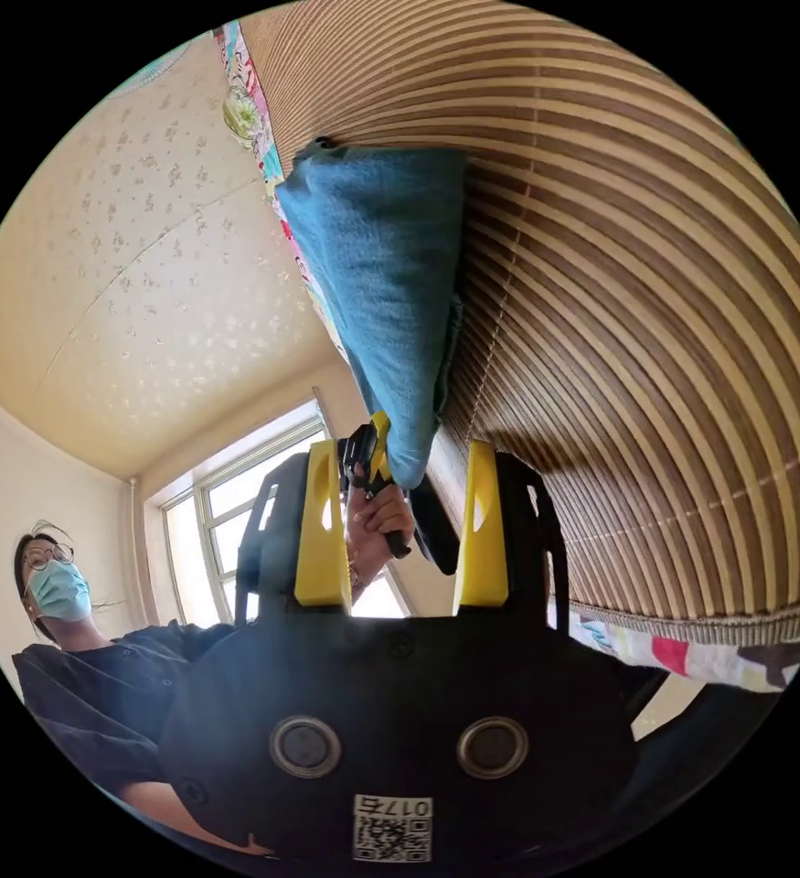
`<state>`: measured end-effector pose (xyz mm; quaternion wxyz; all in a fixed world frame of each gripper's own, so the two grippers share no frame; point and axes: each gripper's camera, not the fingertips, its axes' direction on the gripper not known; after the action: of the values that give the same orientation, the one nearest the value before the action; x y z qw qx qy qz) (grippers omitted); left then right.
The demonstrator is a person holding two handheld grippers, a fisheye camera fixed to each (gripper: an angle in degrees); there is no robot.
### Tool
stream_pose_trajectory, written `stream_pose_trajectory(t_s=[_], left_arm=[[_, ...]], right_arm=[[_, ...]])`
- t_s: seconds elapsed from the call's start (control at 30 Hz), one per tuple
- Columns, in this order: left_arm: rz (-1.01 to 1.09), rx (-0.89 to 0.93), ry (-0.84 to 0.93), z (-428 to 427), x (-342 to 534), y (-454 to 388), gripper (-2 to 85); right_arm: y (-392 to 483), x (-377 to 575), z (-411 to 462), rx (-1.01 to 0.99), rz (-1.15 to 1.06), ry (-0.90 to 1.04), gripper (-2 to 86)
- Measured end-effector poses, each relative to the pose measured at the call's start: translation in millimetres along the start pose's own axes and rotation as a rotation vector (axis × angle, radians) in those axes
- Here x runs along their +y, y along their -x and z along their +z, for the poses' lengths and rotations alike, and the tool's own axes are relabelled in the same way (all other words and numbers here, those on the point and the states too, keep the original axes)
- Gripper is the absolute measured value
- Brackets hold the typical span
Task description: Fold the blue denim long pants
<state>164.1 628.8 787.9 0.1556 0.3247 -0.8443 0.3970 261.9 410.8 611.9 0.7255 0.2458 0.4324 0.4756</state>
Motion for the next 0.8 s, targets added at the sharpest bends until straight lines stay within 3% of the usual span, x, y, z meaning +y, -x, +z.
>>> stream_pose_trajectory(t_s=[0.23,0.37,0.43,0.63,0.8], left_arm=[[-0.105,0.204,-0.055,26,35,-28,6.8],[-0.135,0.176,-0.048,35,47,-45,6.7],[-0.133,0.162,-0.02,42,55,-58,6.7],[-0.151,0.246,0.008,56,78,-101,6.8],[0.048,0.273,0.085,66,85,-191,9.9]], right_arm=[[-3,17,-67,-0.148,-0.07,-0.027,25.2],[-9,20,-74,-0.313,-0.068,-0.046,27.0],[-9,20,-77,-0.371,-0.061,-0.077,26.0],[29,25,-94,-0.479,-0.121,-0.054,10.8],[158,28,-158,-0.399,-0.389,0.047,7.4]])
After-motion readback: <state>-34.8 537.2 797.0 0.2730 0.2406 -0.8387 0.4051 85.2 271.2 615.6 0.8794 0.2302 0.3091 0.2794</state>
